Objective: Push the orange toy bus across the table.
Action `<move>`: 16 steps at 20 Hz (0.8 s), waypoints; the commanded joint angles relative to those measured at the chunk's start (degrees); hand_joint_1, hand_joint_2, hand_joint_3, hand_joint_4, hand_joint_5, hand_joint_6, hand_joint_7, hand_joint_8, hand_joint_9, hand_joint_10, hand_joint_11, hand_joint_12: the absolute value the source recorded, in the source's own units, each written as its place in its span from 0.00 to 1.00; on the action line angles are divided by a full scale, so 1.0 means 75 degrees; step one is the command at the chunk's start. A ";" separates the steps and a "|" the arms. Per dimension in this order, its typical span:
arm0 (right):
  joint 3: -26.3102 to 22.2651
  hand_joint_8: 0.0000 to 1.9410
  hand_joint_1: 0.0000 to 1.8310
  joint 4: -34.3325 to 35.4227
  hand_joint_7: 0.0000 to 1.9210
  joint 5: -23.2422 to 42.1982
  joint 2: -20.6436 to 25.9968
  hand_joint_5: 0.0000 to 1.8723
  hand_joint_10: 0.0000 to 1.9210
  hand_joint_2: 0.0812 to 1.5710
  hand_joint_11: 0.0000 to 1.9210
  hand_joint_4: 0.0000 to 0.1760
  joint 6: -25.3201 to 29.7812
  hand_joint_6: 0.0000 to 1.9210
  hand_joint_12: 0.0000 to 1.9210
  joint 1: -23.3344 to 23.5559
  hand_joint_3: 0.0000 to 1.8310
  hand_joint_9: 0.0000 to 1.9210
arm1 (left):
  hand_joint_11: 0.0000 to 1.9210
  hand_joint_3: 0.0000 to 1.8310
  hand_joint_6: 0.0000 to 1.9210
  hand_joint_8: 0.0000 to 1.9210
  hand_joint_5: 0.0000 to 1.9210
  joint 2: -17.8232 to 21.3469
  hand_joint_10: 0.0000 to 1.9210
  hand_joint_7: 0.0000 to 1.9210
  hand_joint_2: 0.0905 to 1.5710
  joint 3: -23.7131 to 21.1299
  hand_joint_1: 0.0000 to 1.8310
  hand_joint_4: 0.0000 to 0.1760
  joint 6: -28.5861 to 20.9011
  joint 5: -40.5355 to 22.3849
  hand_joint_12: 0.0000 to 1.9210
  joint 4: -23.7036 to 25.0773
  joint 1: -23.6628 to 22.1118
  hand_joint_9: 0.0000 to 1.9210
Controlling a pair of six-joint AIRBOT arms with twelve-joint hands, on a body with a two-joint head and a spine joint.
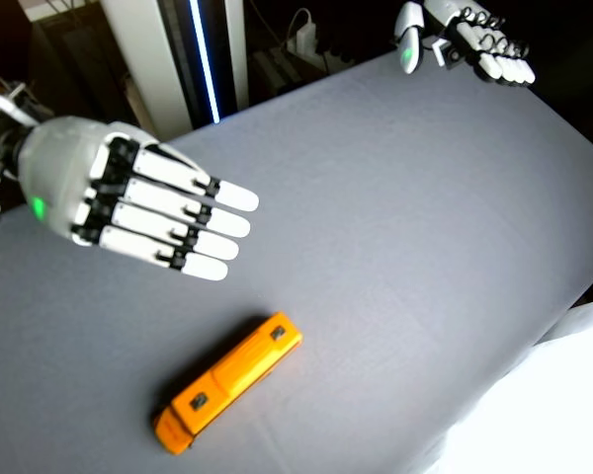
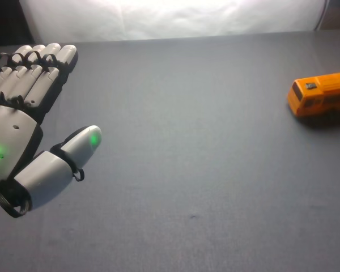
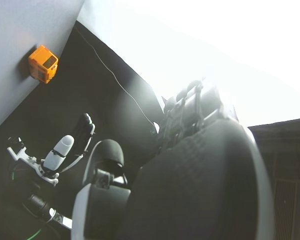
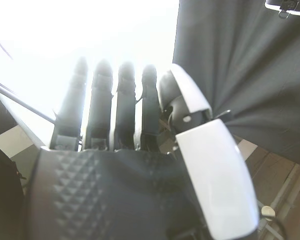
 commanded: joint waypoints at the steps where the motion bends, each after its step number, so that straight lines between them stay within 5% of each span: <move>1: -0.0002 0.00 0.52 0.0073 0.29 0.1022 0.0041 0.30 0.00 0.89 0.22 0.00 0.0055 0.00 0.05 0.0013 0.00 0.26 | 0.00 0.01 0.00 0.00 0.00 0.0003 0.00 0.00 0.90 -0.0055 0.00 0.00 -0.0031 -0.0957 0.00 0.0314 -0.0059 0.00; 6: 0.0006 0.00 0.51 0.0064 0.29 0.1029 0.0049 0.30 0.00 0.90 0.23 0.00 0.0053 0.00 0.05 0.0013 0.00 0.26 | 0.00 0.01 0.00 0.00 0.00 0.0000 0.00 0.00 0.96 -0.0050 0.00 0.00 -0.0041 -0.0979 0.00 0.0313 -0.0051 0.00; 13: 0.0039 0.00 0.49 0.0022 0.30 0.1024 0.0047 0.31 0.00 0.89 0.23 0.00 0.0043 0.00 0.05 0.0010 0.00 0.27 | 0.00 0.00 0.00 0.00 0.00 -0.0007 0.00 0.00 0.94 -0.0035 0.06 0.00 -0.0043 -0.0960 0.00 0.0298 -0.0042 0.00; 16: 0.0043 0.00 0.46 0.0005 0.28 0.1026 0.0047 0.29 0.00 0.88 0.17 0.00 0.0043 0.00 0.04 0.0010 0.00 0.22 | 0.00 0.00 0.00 0.00 0.00 -0.0007 0.00 0.00 0.91 -0.0032 0.00 0.00 -0.0054 -0.0964 0.00 0.0298 -0.0042 0.00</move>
